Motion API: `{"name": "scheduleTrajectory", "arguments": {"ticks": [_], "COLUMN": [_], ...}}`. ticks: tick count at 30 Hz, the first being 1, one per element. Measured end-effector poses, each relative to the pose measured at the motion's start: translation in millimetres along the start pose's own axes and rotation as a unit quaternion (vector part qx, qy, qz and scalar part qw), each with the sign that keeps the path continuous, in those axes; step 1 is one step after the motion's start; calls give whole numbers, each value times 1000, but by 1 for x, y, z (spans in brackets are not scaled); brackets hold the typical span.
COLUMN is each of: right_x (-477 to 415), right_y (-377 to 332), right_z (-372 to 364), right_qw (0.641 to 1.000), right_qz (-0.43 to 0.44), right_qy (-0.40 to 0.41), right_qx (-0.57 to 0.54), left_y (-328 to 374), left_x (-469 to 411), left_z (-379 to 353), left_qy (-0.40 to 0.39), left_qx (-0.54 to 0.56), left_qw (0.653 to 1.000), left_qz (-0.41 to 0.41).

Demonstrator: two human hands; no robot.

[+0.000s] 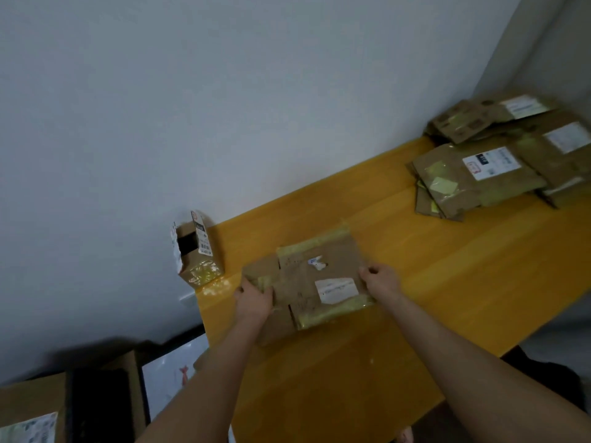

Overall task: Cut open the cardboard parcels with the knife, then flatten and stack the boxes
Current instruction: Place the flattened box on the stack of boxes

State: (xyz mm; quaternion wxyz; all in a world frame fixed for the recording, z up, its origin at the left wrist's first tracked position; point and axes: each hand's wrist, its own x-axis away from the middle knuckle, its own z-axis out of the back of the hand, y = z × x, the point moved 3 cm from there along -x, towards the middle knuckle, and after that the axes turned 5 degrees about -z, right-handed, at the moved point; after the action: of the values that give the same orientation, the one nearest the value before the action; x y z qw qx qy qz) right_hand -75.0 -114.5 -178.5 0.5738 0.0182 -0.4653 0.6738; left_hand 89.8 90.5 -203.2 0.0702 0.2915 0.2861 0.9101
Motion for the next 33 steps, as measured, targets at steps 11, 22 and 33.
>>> {"name": "scheduleTrajectory", "arguments": {"ticks": [11, 22, 33], "right_x": [-61, -153, -282], "right_y": [-10, 25, -4], "right_z": [166, 378, 491], "right_qw": [993, 988, 975], "right_qz": [79, 81, 54], "right_qy": [79, 122, 186], "right_qx": [-48, 50, 112], "left_y": [164, 371, 528], "left_x": [25, 69, -12], "left_z": [-51, -183, -254], "left_qy": [81, 107, 70], "left_qx": [119, 140, 145], "left_qw": [988, 981, 978], "left_qz": [-49, -82, -134]}}
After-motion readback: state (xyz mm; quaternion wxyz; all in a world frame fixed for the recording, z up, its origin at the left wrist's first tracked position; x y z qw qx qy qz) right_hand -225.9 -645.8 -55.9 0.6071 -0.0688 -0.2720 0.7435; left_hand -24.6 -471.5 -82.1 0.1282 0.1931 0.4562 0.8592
